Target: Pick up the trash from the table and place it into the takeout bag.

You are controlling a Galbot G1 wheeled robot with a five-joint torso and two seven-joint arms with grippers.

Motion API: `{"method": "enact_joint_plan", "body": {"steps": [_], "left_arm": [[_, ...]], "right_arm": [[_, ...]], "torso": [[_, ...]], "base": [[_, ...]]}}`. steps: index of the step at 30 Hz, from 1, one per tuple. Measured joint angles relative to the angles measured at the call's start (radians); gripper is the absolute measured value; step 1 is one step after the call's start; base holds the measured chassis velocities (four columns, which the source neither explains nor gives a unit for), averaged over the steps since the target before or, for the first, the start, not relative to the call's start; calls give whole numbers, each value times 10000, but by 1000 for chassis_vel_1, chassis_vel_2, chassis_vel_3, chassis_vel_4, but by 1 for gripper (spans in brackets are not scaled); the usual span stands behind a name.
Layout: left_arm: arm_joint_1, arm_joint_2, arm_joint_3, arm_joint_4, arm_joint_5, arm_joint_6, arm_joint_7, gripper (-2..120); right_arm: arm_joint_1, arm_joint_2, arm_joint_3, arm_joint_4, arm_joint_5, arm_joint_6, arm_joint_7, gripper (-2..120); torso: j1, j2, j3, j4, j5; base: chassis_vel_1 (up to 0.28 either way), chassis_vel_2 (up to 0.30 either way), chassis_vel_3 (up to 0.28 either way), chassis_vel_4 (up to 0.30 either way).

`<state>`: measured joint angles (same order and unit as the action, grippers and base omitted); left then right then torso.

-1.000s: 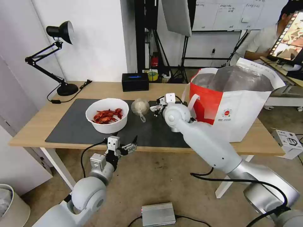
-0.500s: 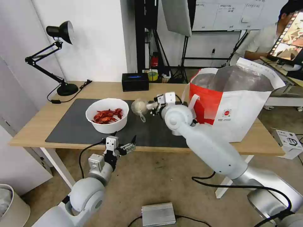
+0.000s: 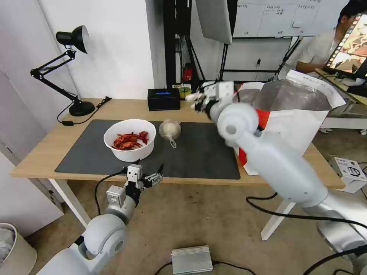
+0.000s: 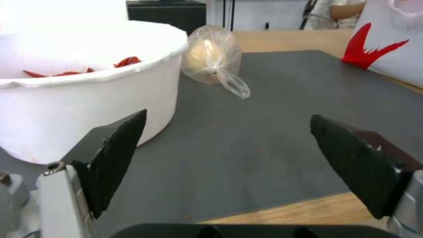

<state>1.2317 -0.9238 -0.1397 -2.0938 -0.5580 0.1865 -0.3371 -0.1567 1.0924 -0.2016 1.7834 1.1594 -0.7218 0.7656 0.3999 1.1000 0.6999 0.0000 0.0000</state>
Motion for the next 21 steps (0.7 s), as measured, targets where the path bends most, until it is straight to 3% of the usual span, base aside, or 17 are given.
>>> {"method": "enact_joint_plan", "body": {"steps": [4,13,21], "left_arm": [[150,0,-93,-202,17,10,-111,100],[239,-123,-54,-195,110,33,-206,100],[216,-118,13,-148,122,42,-209,100]], "right_arm": [[94,-131,244,13,-210,0,216,0],[-973,-986,1007,646,-2314,5,-162,0],[-1935,-1689,1862,1281,-1715,7,378,0]], "torso": [[0,0,0,0,1],[1,0,1,-2,3],[1,0,0,-1,1]], "base": [[0,0,0,0],[0,0,0,0],[0,0,0,0]]}}
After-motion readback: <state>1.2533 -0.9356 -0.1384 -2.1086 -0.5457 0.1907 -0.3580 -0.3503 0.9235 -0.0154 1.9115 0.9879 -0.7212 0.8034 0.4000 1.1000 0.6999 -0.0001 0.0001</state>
